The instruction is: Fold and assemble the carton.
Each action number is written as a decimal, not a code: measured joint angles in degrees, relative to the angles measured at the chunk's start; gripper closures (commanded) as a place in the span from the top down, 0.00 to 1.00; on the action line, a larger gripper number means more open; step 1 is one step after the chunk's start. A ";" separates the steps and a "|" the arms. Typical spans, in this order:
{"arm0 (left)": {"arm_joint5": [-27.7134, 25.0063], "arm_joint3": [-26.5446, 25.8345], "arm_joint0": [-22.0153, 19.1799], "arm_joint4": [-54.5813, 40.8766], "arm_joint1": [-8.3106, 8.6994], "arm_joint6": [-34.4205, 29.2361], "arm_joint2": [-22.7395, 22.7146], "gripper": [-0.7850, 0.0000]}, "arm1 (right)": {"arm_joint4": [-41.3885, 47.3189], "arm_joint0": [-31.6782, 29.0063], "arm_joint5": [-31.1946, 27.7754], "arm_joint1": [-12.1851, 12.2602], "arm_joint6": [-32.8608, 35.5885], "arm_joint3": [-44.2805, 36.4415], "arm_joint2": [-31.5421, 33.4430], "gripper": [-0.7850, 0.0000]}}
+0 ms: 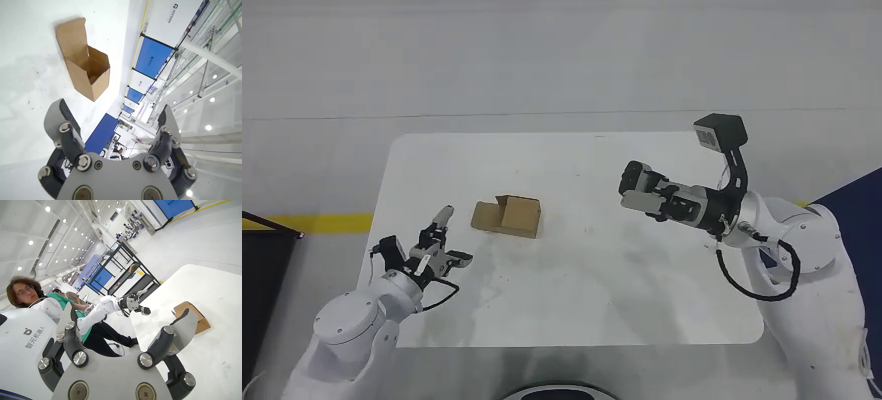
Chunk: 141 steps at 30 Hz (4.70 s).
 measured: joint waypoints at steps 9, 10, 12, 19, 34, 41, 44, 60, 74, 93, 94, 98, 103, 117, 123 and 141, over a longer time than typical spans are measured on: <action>-15.26 18.51 -17.03 28.64 0.44 -10.57 8.29 0.81 | -0.02 0.01 0.01 0.00 0.01 -0.01 -0.01 1.00; -17.14 19.93 -18.48 28.77 0.42 -12.34 8.96 0.81 | -0.02 0.01 0.01 0.00 0.01 -0.01 -0.01 1.00; -21.70 22.75 -20.91 29.16 0.55 -17.25 9.86 0.78 | -0.02 0.01 0.01 0.00 0.01 -0.01 -0.01 1.00; -29.53 31.38 -26.44 28.03 0.67 -30.90 12.15 0.87 | -0.02 0.01 0.01 0.00 0.01 -0.01 -0.01 1.00; -30.10 39.53 -34.24 33.49 -0.69 -28.61 18.85 0.79 | -0.02 0.01 0.01 0.00 0.01 -0.01 -0.01 1.00; -30.57 43.21 -36.46 32.17 -1.80 -26.84 21.96 0.00 | -0.02 0.01 0.01 0.00 0.01 -0.01 -0.01 1.00; -32.10 43.46 -36.87 33.00 -1.95 -26.54 22.58 0.00 | -0.02 0.01 0.01 0.00 0.01 -0.01 -0.01 1.00; -35.91 -1.52 -19.96 106.55 4.82 -39.75 20.63 0.00 | -0.02 0.01 0.01 0.00 0.01 -0.01 -0.01 1.00; -32.03 6.39 -22.31 112.79 2.25 -33.83 30.03 1.00 | -0.02 0.01 0.01 0.00 0.01 -0.01 -0.01 1.00; -17.85 -16.65 -1.97 80.72 2.33 -22.20 3.03 1.00 | -0.02 0.01 0.01 0.00 0.01 -0.01 -0.01 1.00; -18.57 -16.57 0.11 75.68 2.31 -21.14 -0.52 1.00 | -0.02 0.01 0.01 0.00 0.01 -0.01 -0.01 1.00; -26.60 -9.04 7.13 53.04 2.15 -19.92 -14.76 1.00 | -1.36 -0.14 0.92 0.03 -0.44 -0.31 -0.20 1.00; -33.17 2.76 6.00 40.63 2.36 -24.58 -18.61 1.00 | -9.80 3.26 6.65 -0.18 -0.28 -0.77 -6.41 1.00; -16.63 18.75 -18.88 60.72 1.64 -26.79 2.17 1.00 | -16.80 19.02 6.16 -4.72 -7.77 13.02 -32.17 0.00; -15.13 27.30 -29.51 64.39 0.15 -29.46 12.87 1.00 | -20.11 19.80 6.80 -5.67 -10.41 14.27 -35.54 0.00; -15.77 34.70 -37.47 62.97 -3.79 -31.15 28.37 1.00 | -22.50 2.34 7.95 -2.01 -14.10 1.19 -15.60 0.00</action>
